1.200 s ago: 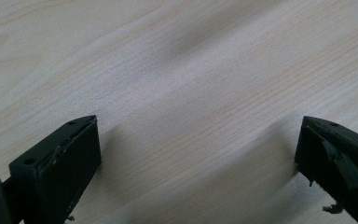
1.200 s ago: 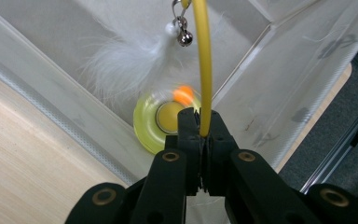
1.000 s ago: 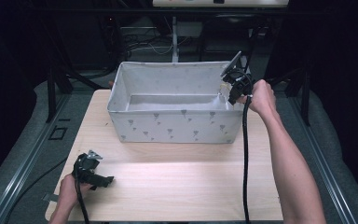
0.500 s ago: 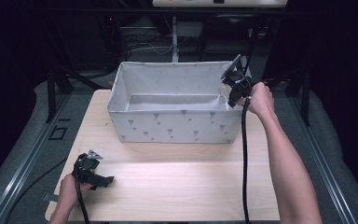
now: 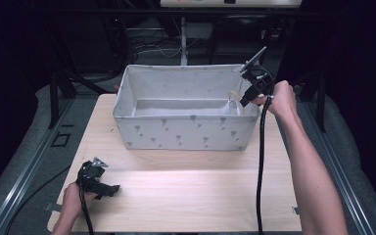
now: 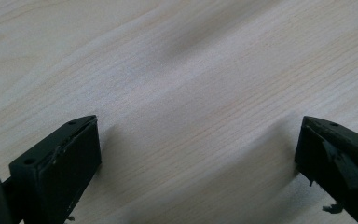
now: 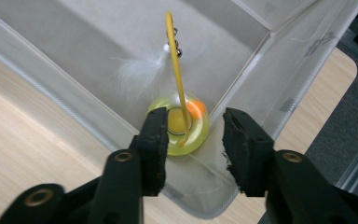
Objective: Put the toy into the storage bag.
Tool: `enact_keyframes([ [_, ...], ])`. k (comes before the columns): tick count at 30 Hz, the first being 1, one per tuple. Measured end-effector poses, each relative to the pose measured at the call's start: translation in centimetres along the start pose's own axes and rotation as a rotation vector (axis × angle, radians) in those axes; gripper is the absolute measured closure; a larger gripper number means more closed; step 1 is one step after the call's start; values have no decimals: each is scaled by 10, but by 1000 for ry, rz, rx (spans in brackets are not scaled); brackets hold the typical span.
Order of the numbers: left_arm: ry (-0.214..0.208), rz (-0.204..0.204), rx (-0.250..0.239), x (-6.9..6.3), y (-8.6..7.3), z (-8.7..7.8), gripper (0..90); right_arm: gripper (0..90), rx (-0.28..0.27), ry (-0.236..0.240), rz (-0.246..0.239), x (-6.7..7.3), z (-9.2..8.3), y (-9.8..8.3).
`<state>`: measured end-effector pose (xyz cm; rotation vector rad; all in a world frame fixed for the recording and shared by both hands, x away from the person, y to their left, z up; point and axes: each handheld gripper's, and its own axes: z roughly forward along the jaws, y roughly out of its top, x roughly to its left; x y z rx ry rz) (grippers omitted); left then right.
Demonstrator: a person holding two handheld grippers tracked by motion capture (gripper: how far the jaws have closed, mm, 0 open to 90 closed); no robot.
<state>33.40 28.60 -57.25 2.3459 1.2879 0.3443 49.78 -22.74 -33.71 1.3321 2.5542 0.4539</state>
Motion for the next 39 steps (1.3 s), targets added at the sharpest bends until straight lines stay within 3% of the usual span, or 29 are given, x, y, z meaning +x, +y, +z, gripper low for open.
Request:
enact_keyframes([
  [3,0,-2,-1,0,0,0,2,491,-30,13,-1,2,-16,-3],
  [8,-2,0,1,0,0,0,2,394,-50,19,-6,7,-32,-6],
  [18,0,-1,-1,0,0,0,2,163,-85,24,-64,32,-58,-21],
  [29,2,-3,-2,0,0,0,2,93,-94,36,-140,65,-59,-34],
  [39,-1,-4,-3,0,0,0,2,24,-102,67,-200,92,-47,-51],
])
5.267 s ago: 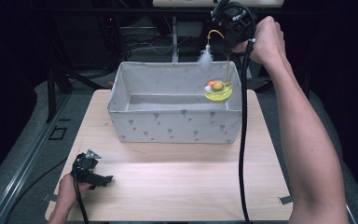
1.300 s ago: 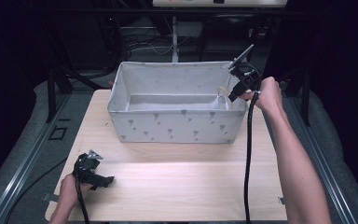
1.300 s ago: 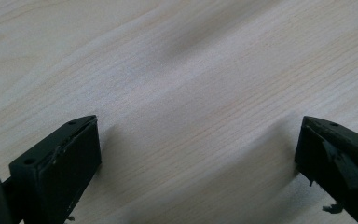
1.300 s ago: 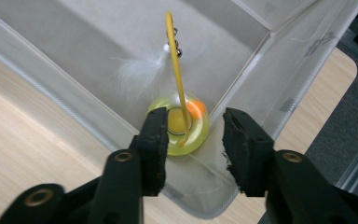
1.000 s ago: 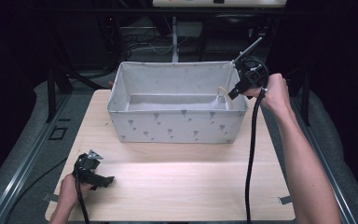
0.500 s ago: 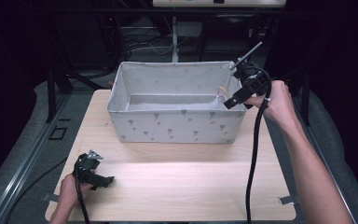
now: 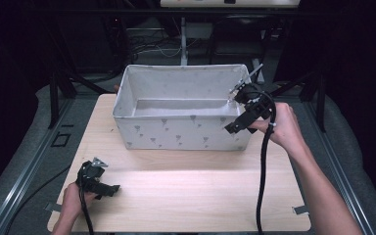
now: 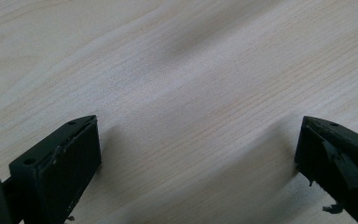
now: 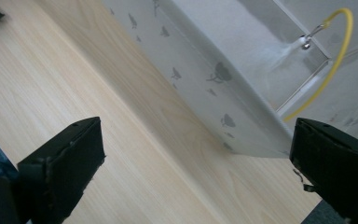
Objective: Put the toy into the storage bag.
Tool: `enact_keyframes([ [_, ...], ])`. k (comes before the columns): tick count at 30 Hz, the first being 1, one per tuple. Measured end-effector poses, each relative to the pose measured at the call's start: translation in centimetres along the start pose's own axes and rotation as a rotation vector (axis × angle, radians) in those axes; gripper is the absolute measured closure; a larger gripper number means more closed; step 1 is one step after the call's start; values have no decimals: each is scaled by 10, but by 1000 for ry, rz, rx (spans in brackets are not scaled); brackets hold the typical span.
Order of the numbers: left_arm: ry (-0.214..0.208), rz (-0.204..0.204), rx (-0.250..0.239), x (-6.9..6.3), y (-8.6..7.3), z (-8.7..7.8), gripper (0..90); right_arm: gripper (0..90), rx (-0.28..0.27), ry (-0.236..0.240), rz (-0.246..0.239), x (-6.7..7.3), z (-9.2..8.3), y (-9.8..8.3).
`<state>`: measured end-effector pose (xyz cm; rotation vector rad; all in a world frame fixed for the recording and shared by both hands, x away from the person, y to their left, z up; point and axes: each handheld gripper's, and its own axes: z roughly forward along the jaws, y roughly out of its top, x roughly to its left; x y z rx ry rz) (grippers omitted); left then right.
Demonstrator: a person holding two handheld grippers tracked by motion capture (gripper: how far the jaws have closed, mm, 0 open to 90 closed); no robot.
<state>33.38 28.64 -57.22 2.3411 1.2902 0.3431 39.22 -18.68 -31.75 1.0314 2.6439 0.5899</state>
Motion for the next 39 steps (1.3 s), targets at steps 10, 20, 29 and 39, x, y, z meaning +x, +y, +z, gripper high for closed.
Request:
enact_keyframes([
  [10,4,5,-1,0,0,0,2,3,2,39,-34,25,27,-19],
  [20,3,1,-2,0,0,0,2,2,24,72,-40,41,60,-42],
  [29,5,5,-2,-1,0,0,2,2,59,104,-23,50,90,-66],
  [39,2,7,-3,-1,1,0,2,28,90,98,6,50,115,-88],
])
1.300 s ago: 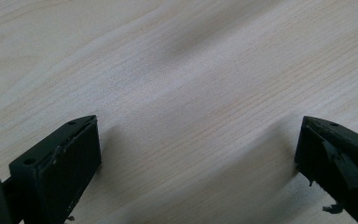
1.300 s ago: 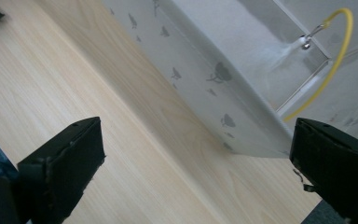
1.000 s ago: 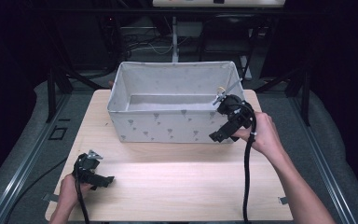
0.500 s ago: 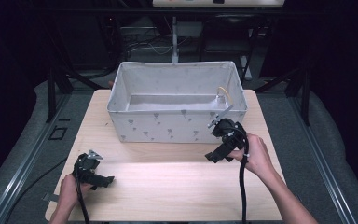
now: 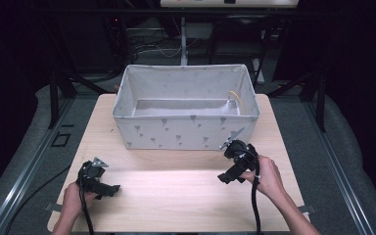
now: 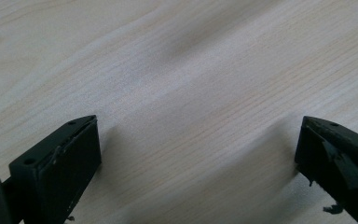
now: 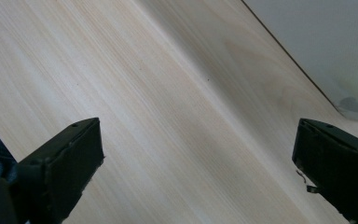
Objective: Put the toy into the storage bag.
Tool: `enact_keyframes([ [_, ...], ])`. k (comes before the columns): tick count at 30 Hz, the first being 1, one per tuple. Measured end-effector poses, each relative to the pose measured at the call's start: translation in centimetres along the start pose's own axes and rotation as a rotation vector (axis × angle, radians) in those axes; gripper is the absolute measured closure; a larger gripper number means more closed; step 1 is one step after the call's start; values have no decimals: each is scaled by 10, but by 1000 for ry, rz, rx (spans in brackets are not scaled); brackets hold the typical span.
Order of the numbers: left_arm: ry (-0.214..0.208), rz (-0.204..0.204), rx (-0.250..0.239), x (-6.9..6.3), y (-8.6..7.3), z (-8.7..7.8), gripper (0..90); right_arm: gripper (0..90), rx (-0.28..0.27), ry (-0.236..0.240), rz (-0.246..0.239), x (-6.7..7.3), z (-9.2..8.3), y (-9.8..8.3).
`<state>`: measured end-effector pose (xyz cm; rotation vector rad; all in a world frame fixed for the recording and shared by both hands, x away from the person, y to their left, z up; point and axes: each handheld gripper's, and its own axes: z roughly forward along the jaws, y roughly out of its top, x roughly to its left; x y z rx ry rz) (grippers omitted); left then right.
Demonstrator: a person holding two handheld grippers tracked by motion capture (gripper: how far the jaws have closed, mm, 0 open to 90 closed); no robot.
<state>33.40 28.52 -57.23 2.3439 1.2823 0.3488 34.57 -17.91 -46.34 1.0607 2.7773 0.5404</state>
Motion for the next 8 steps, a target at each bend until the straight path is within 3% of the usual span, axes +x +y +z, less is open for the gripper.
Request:
enact_keyframes([
  [8,-1,0,-5,0,1,-1,2,50,2,-24,16,-3,8,-8],
])
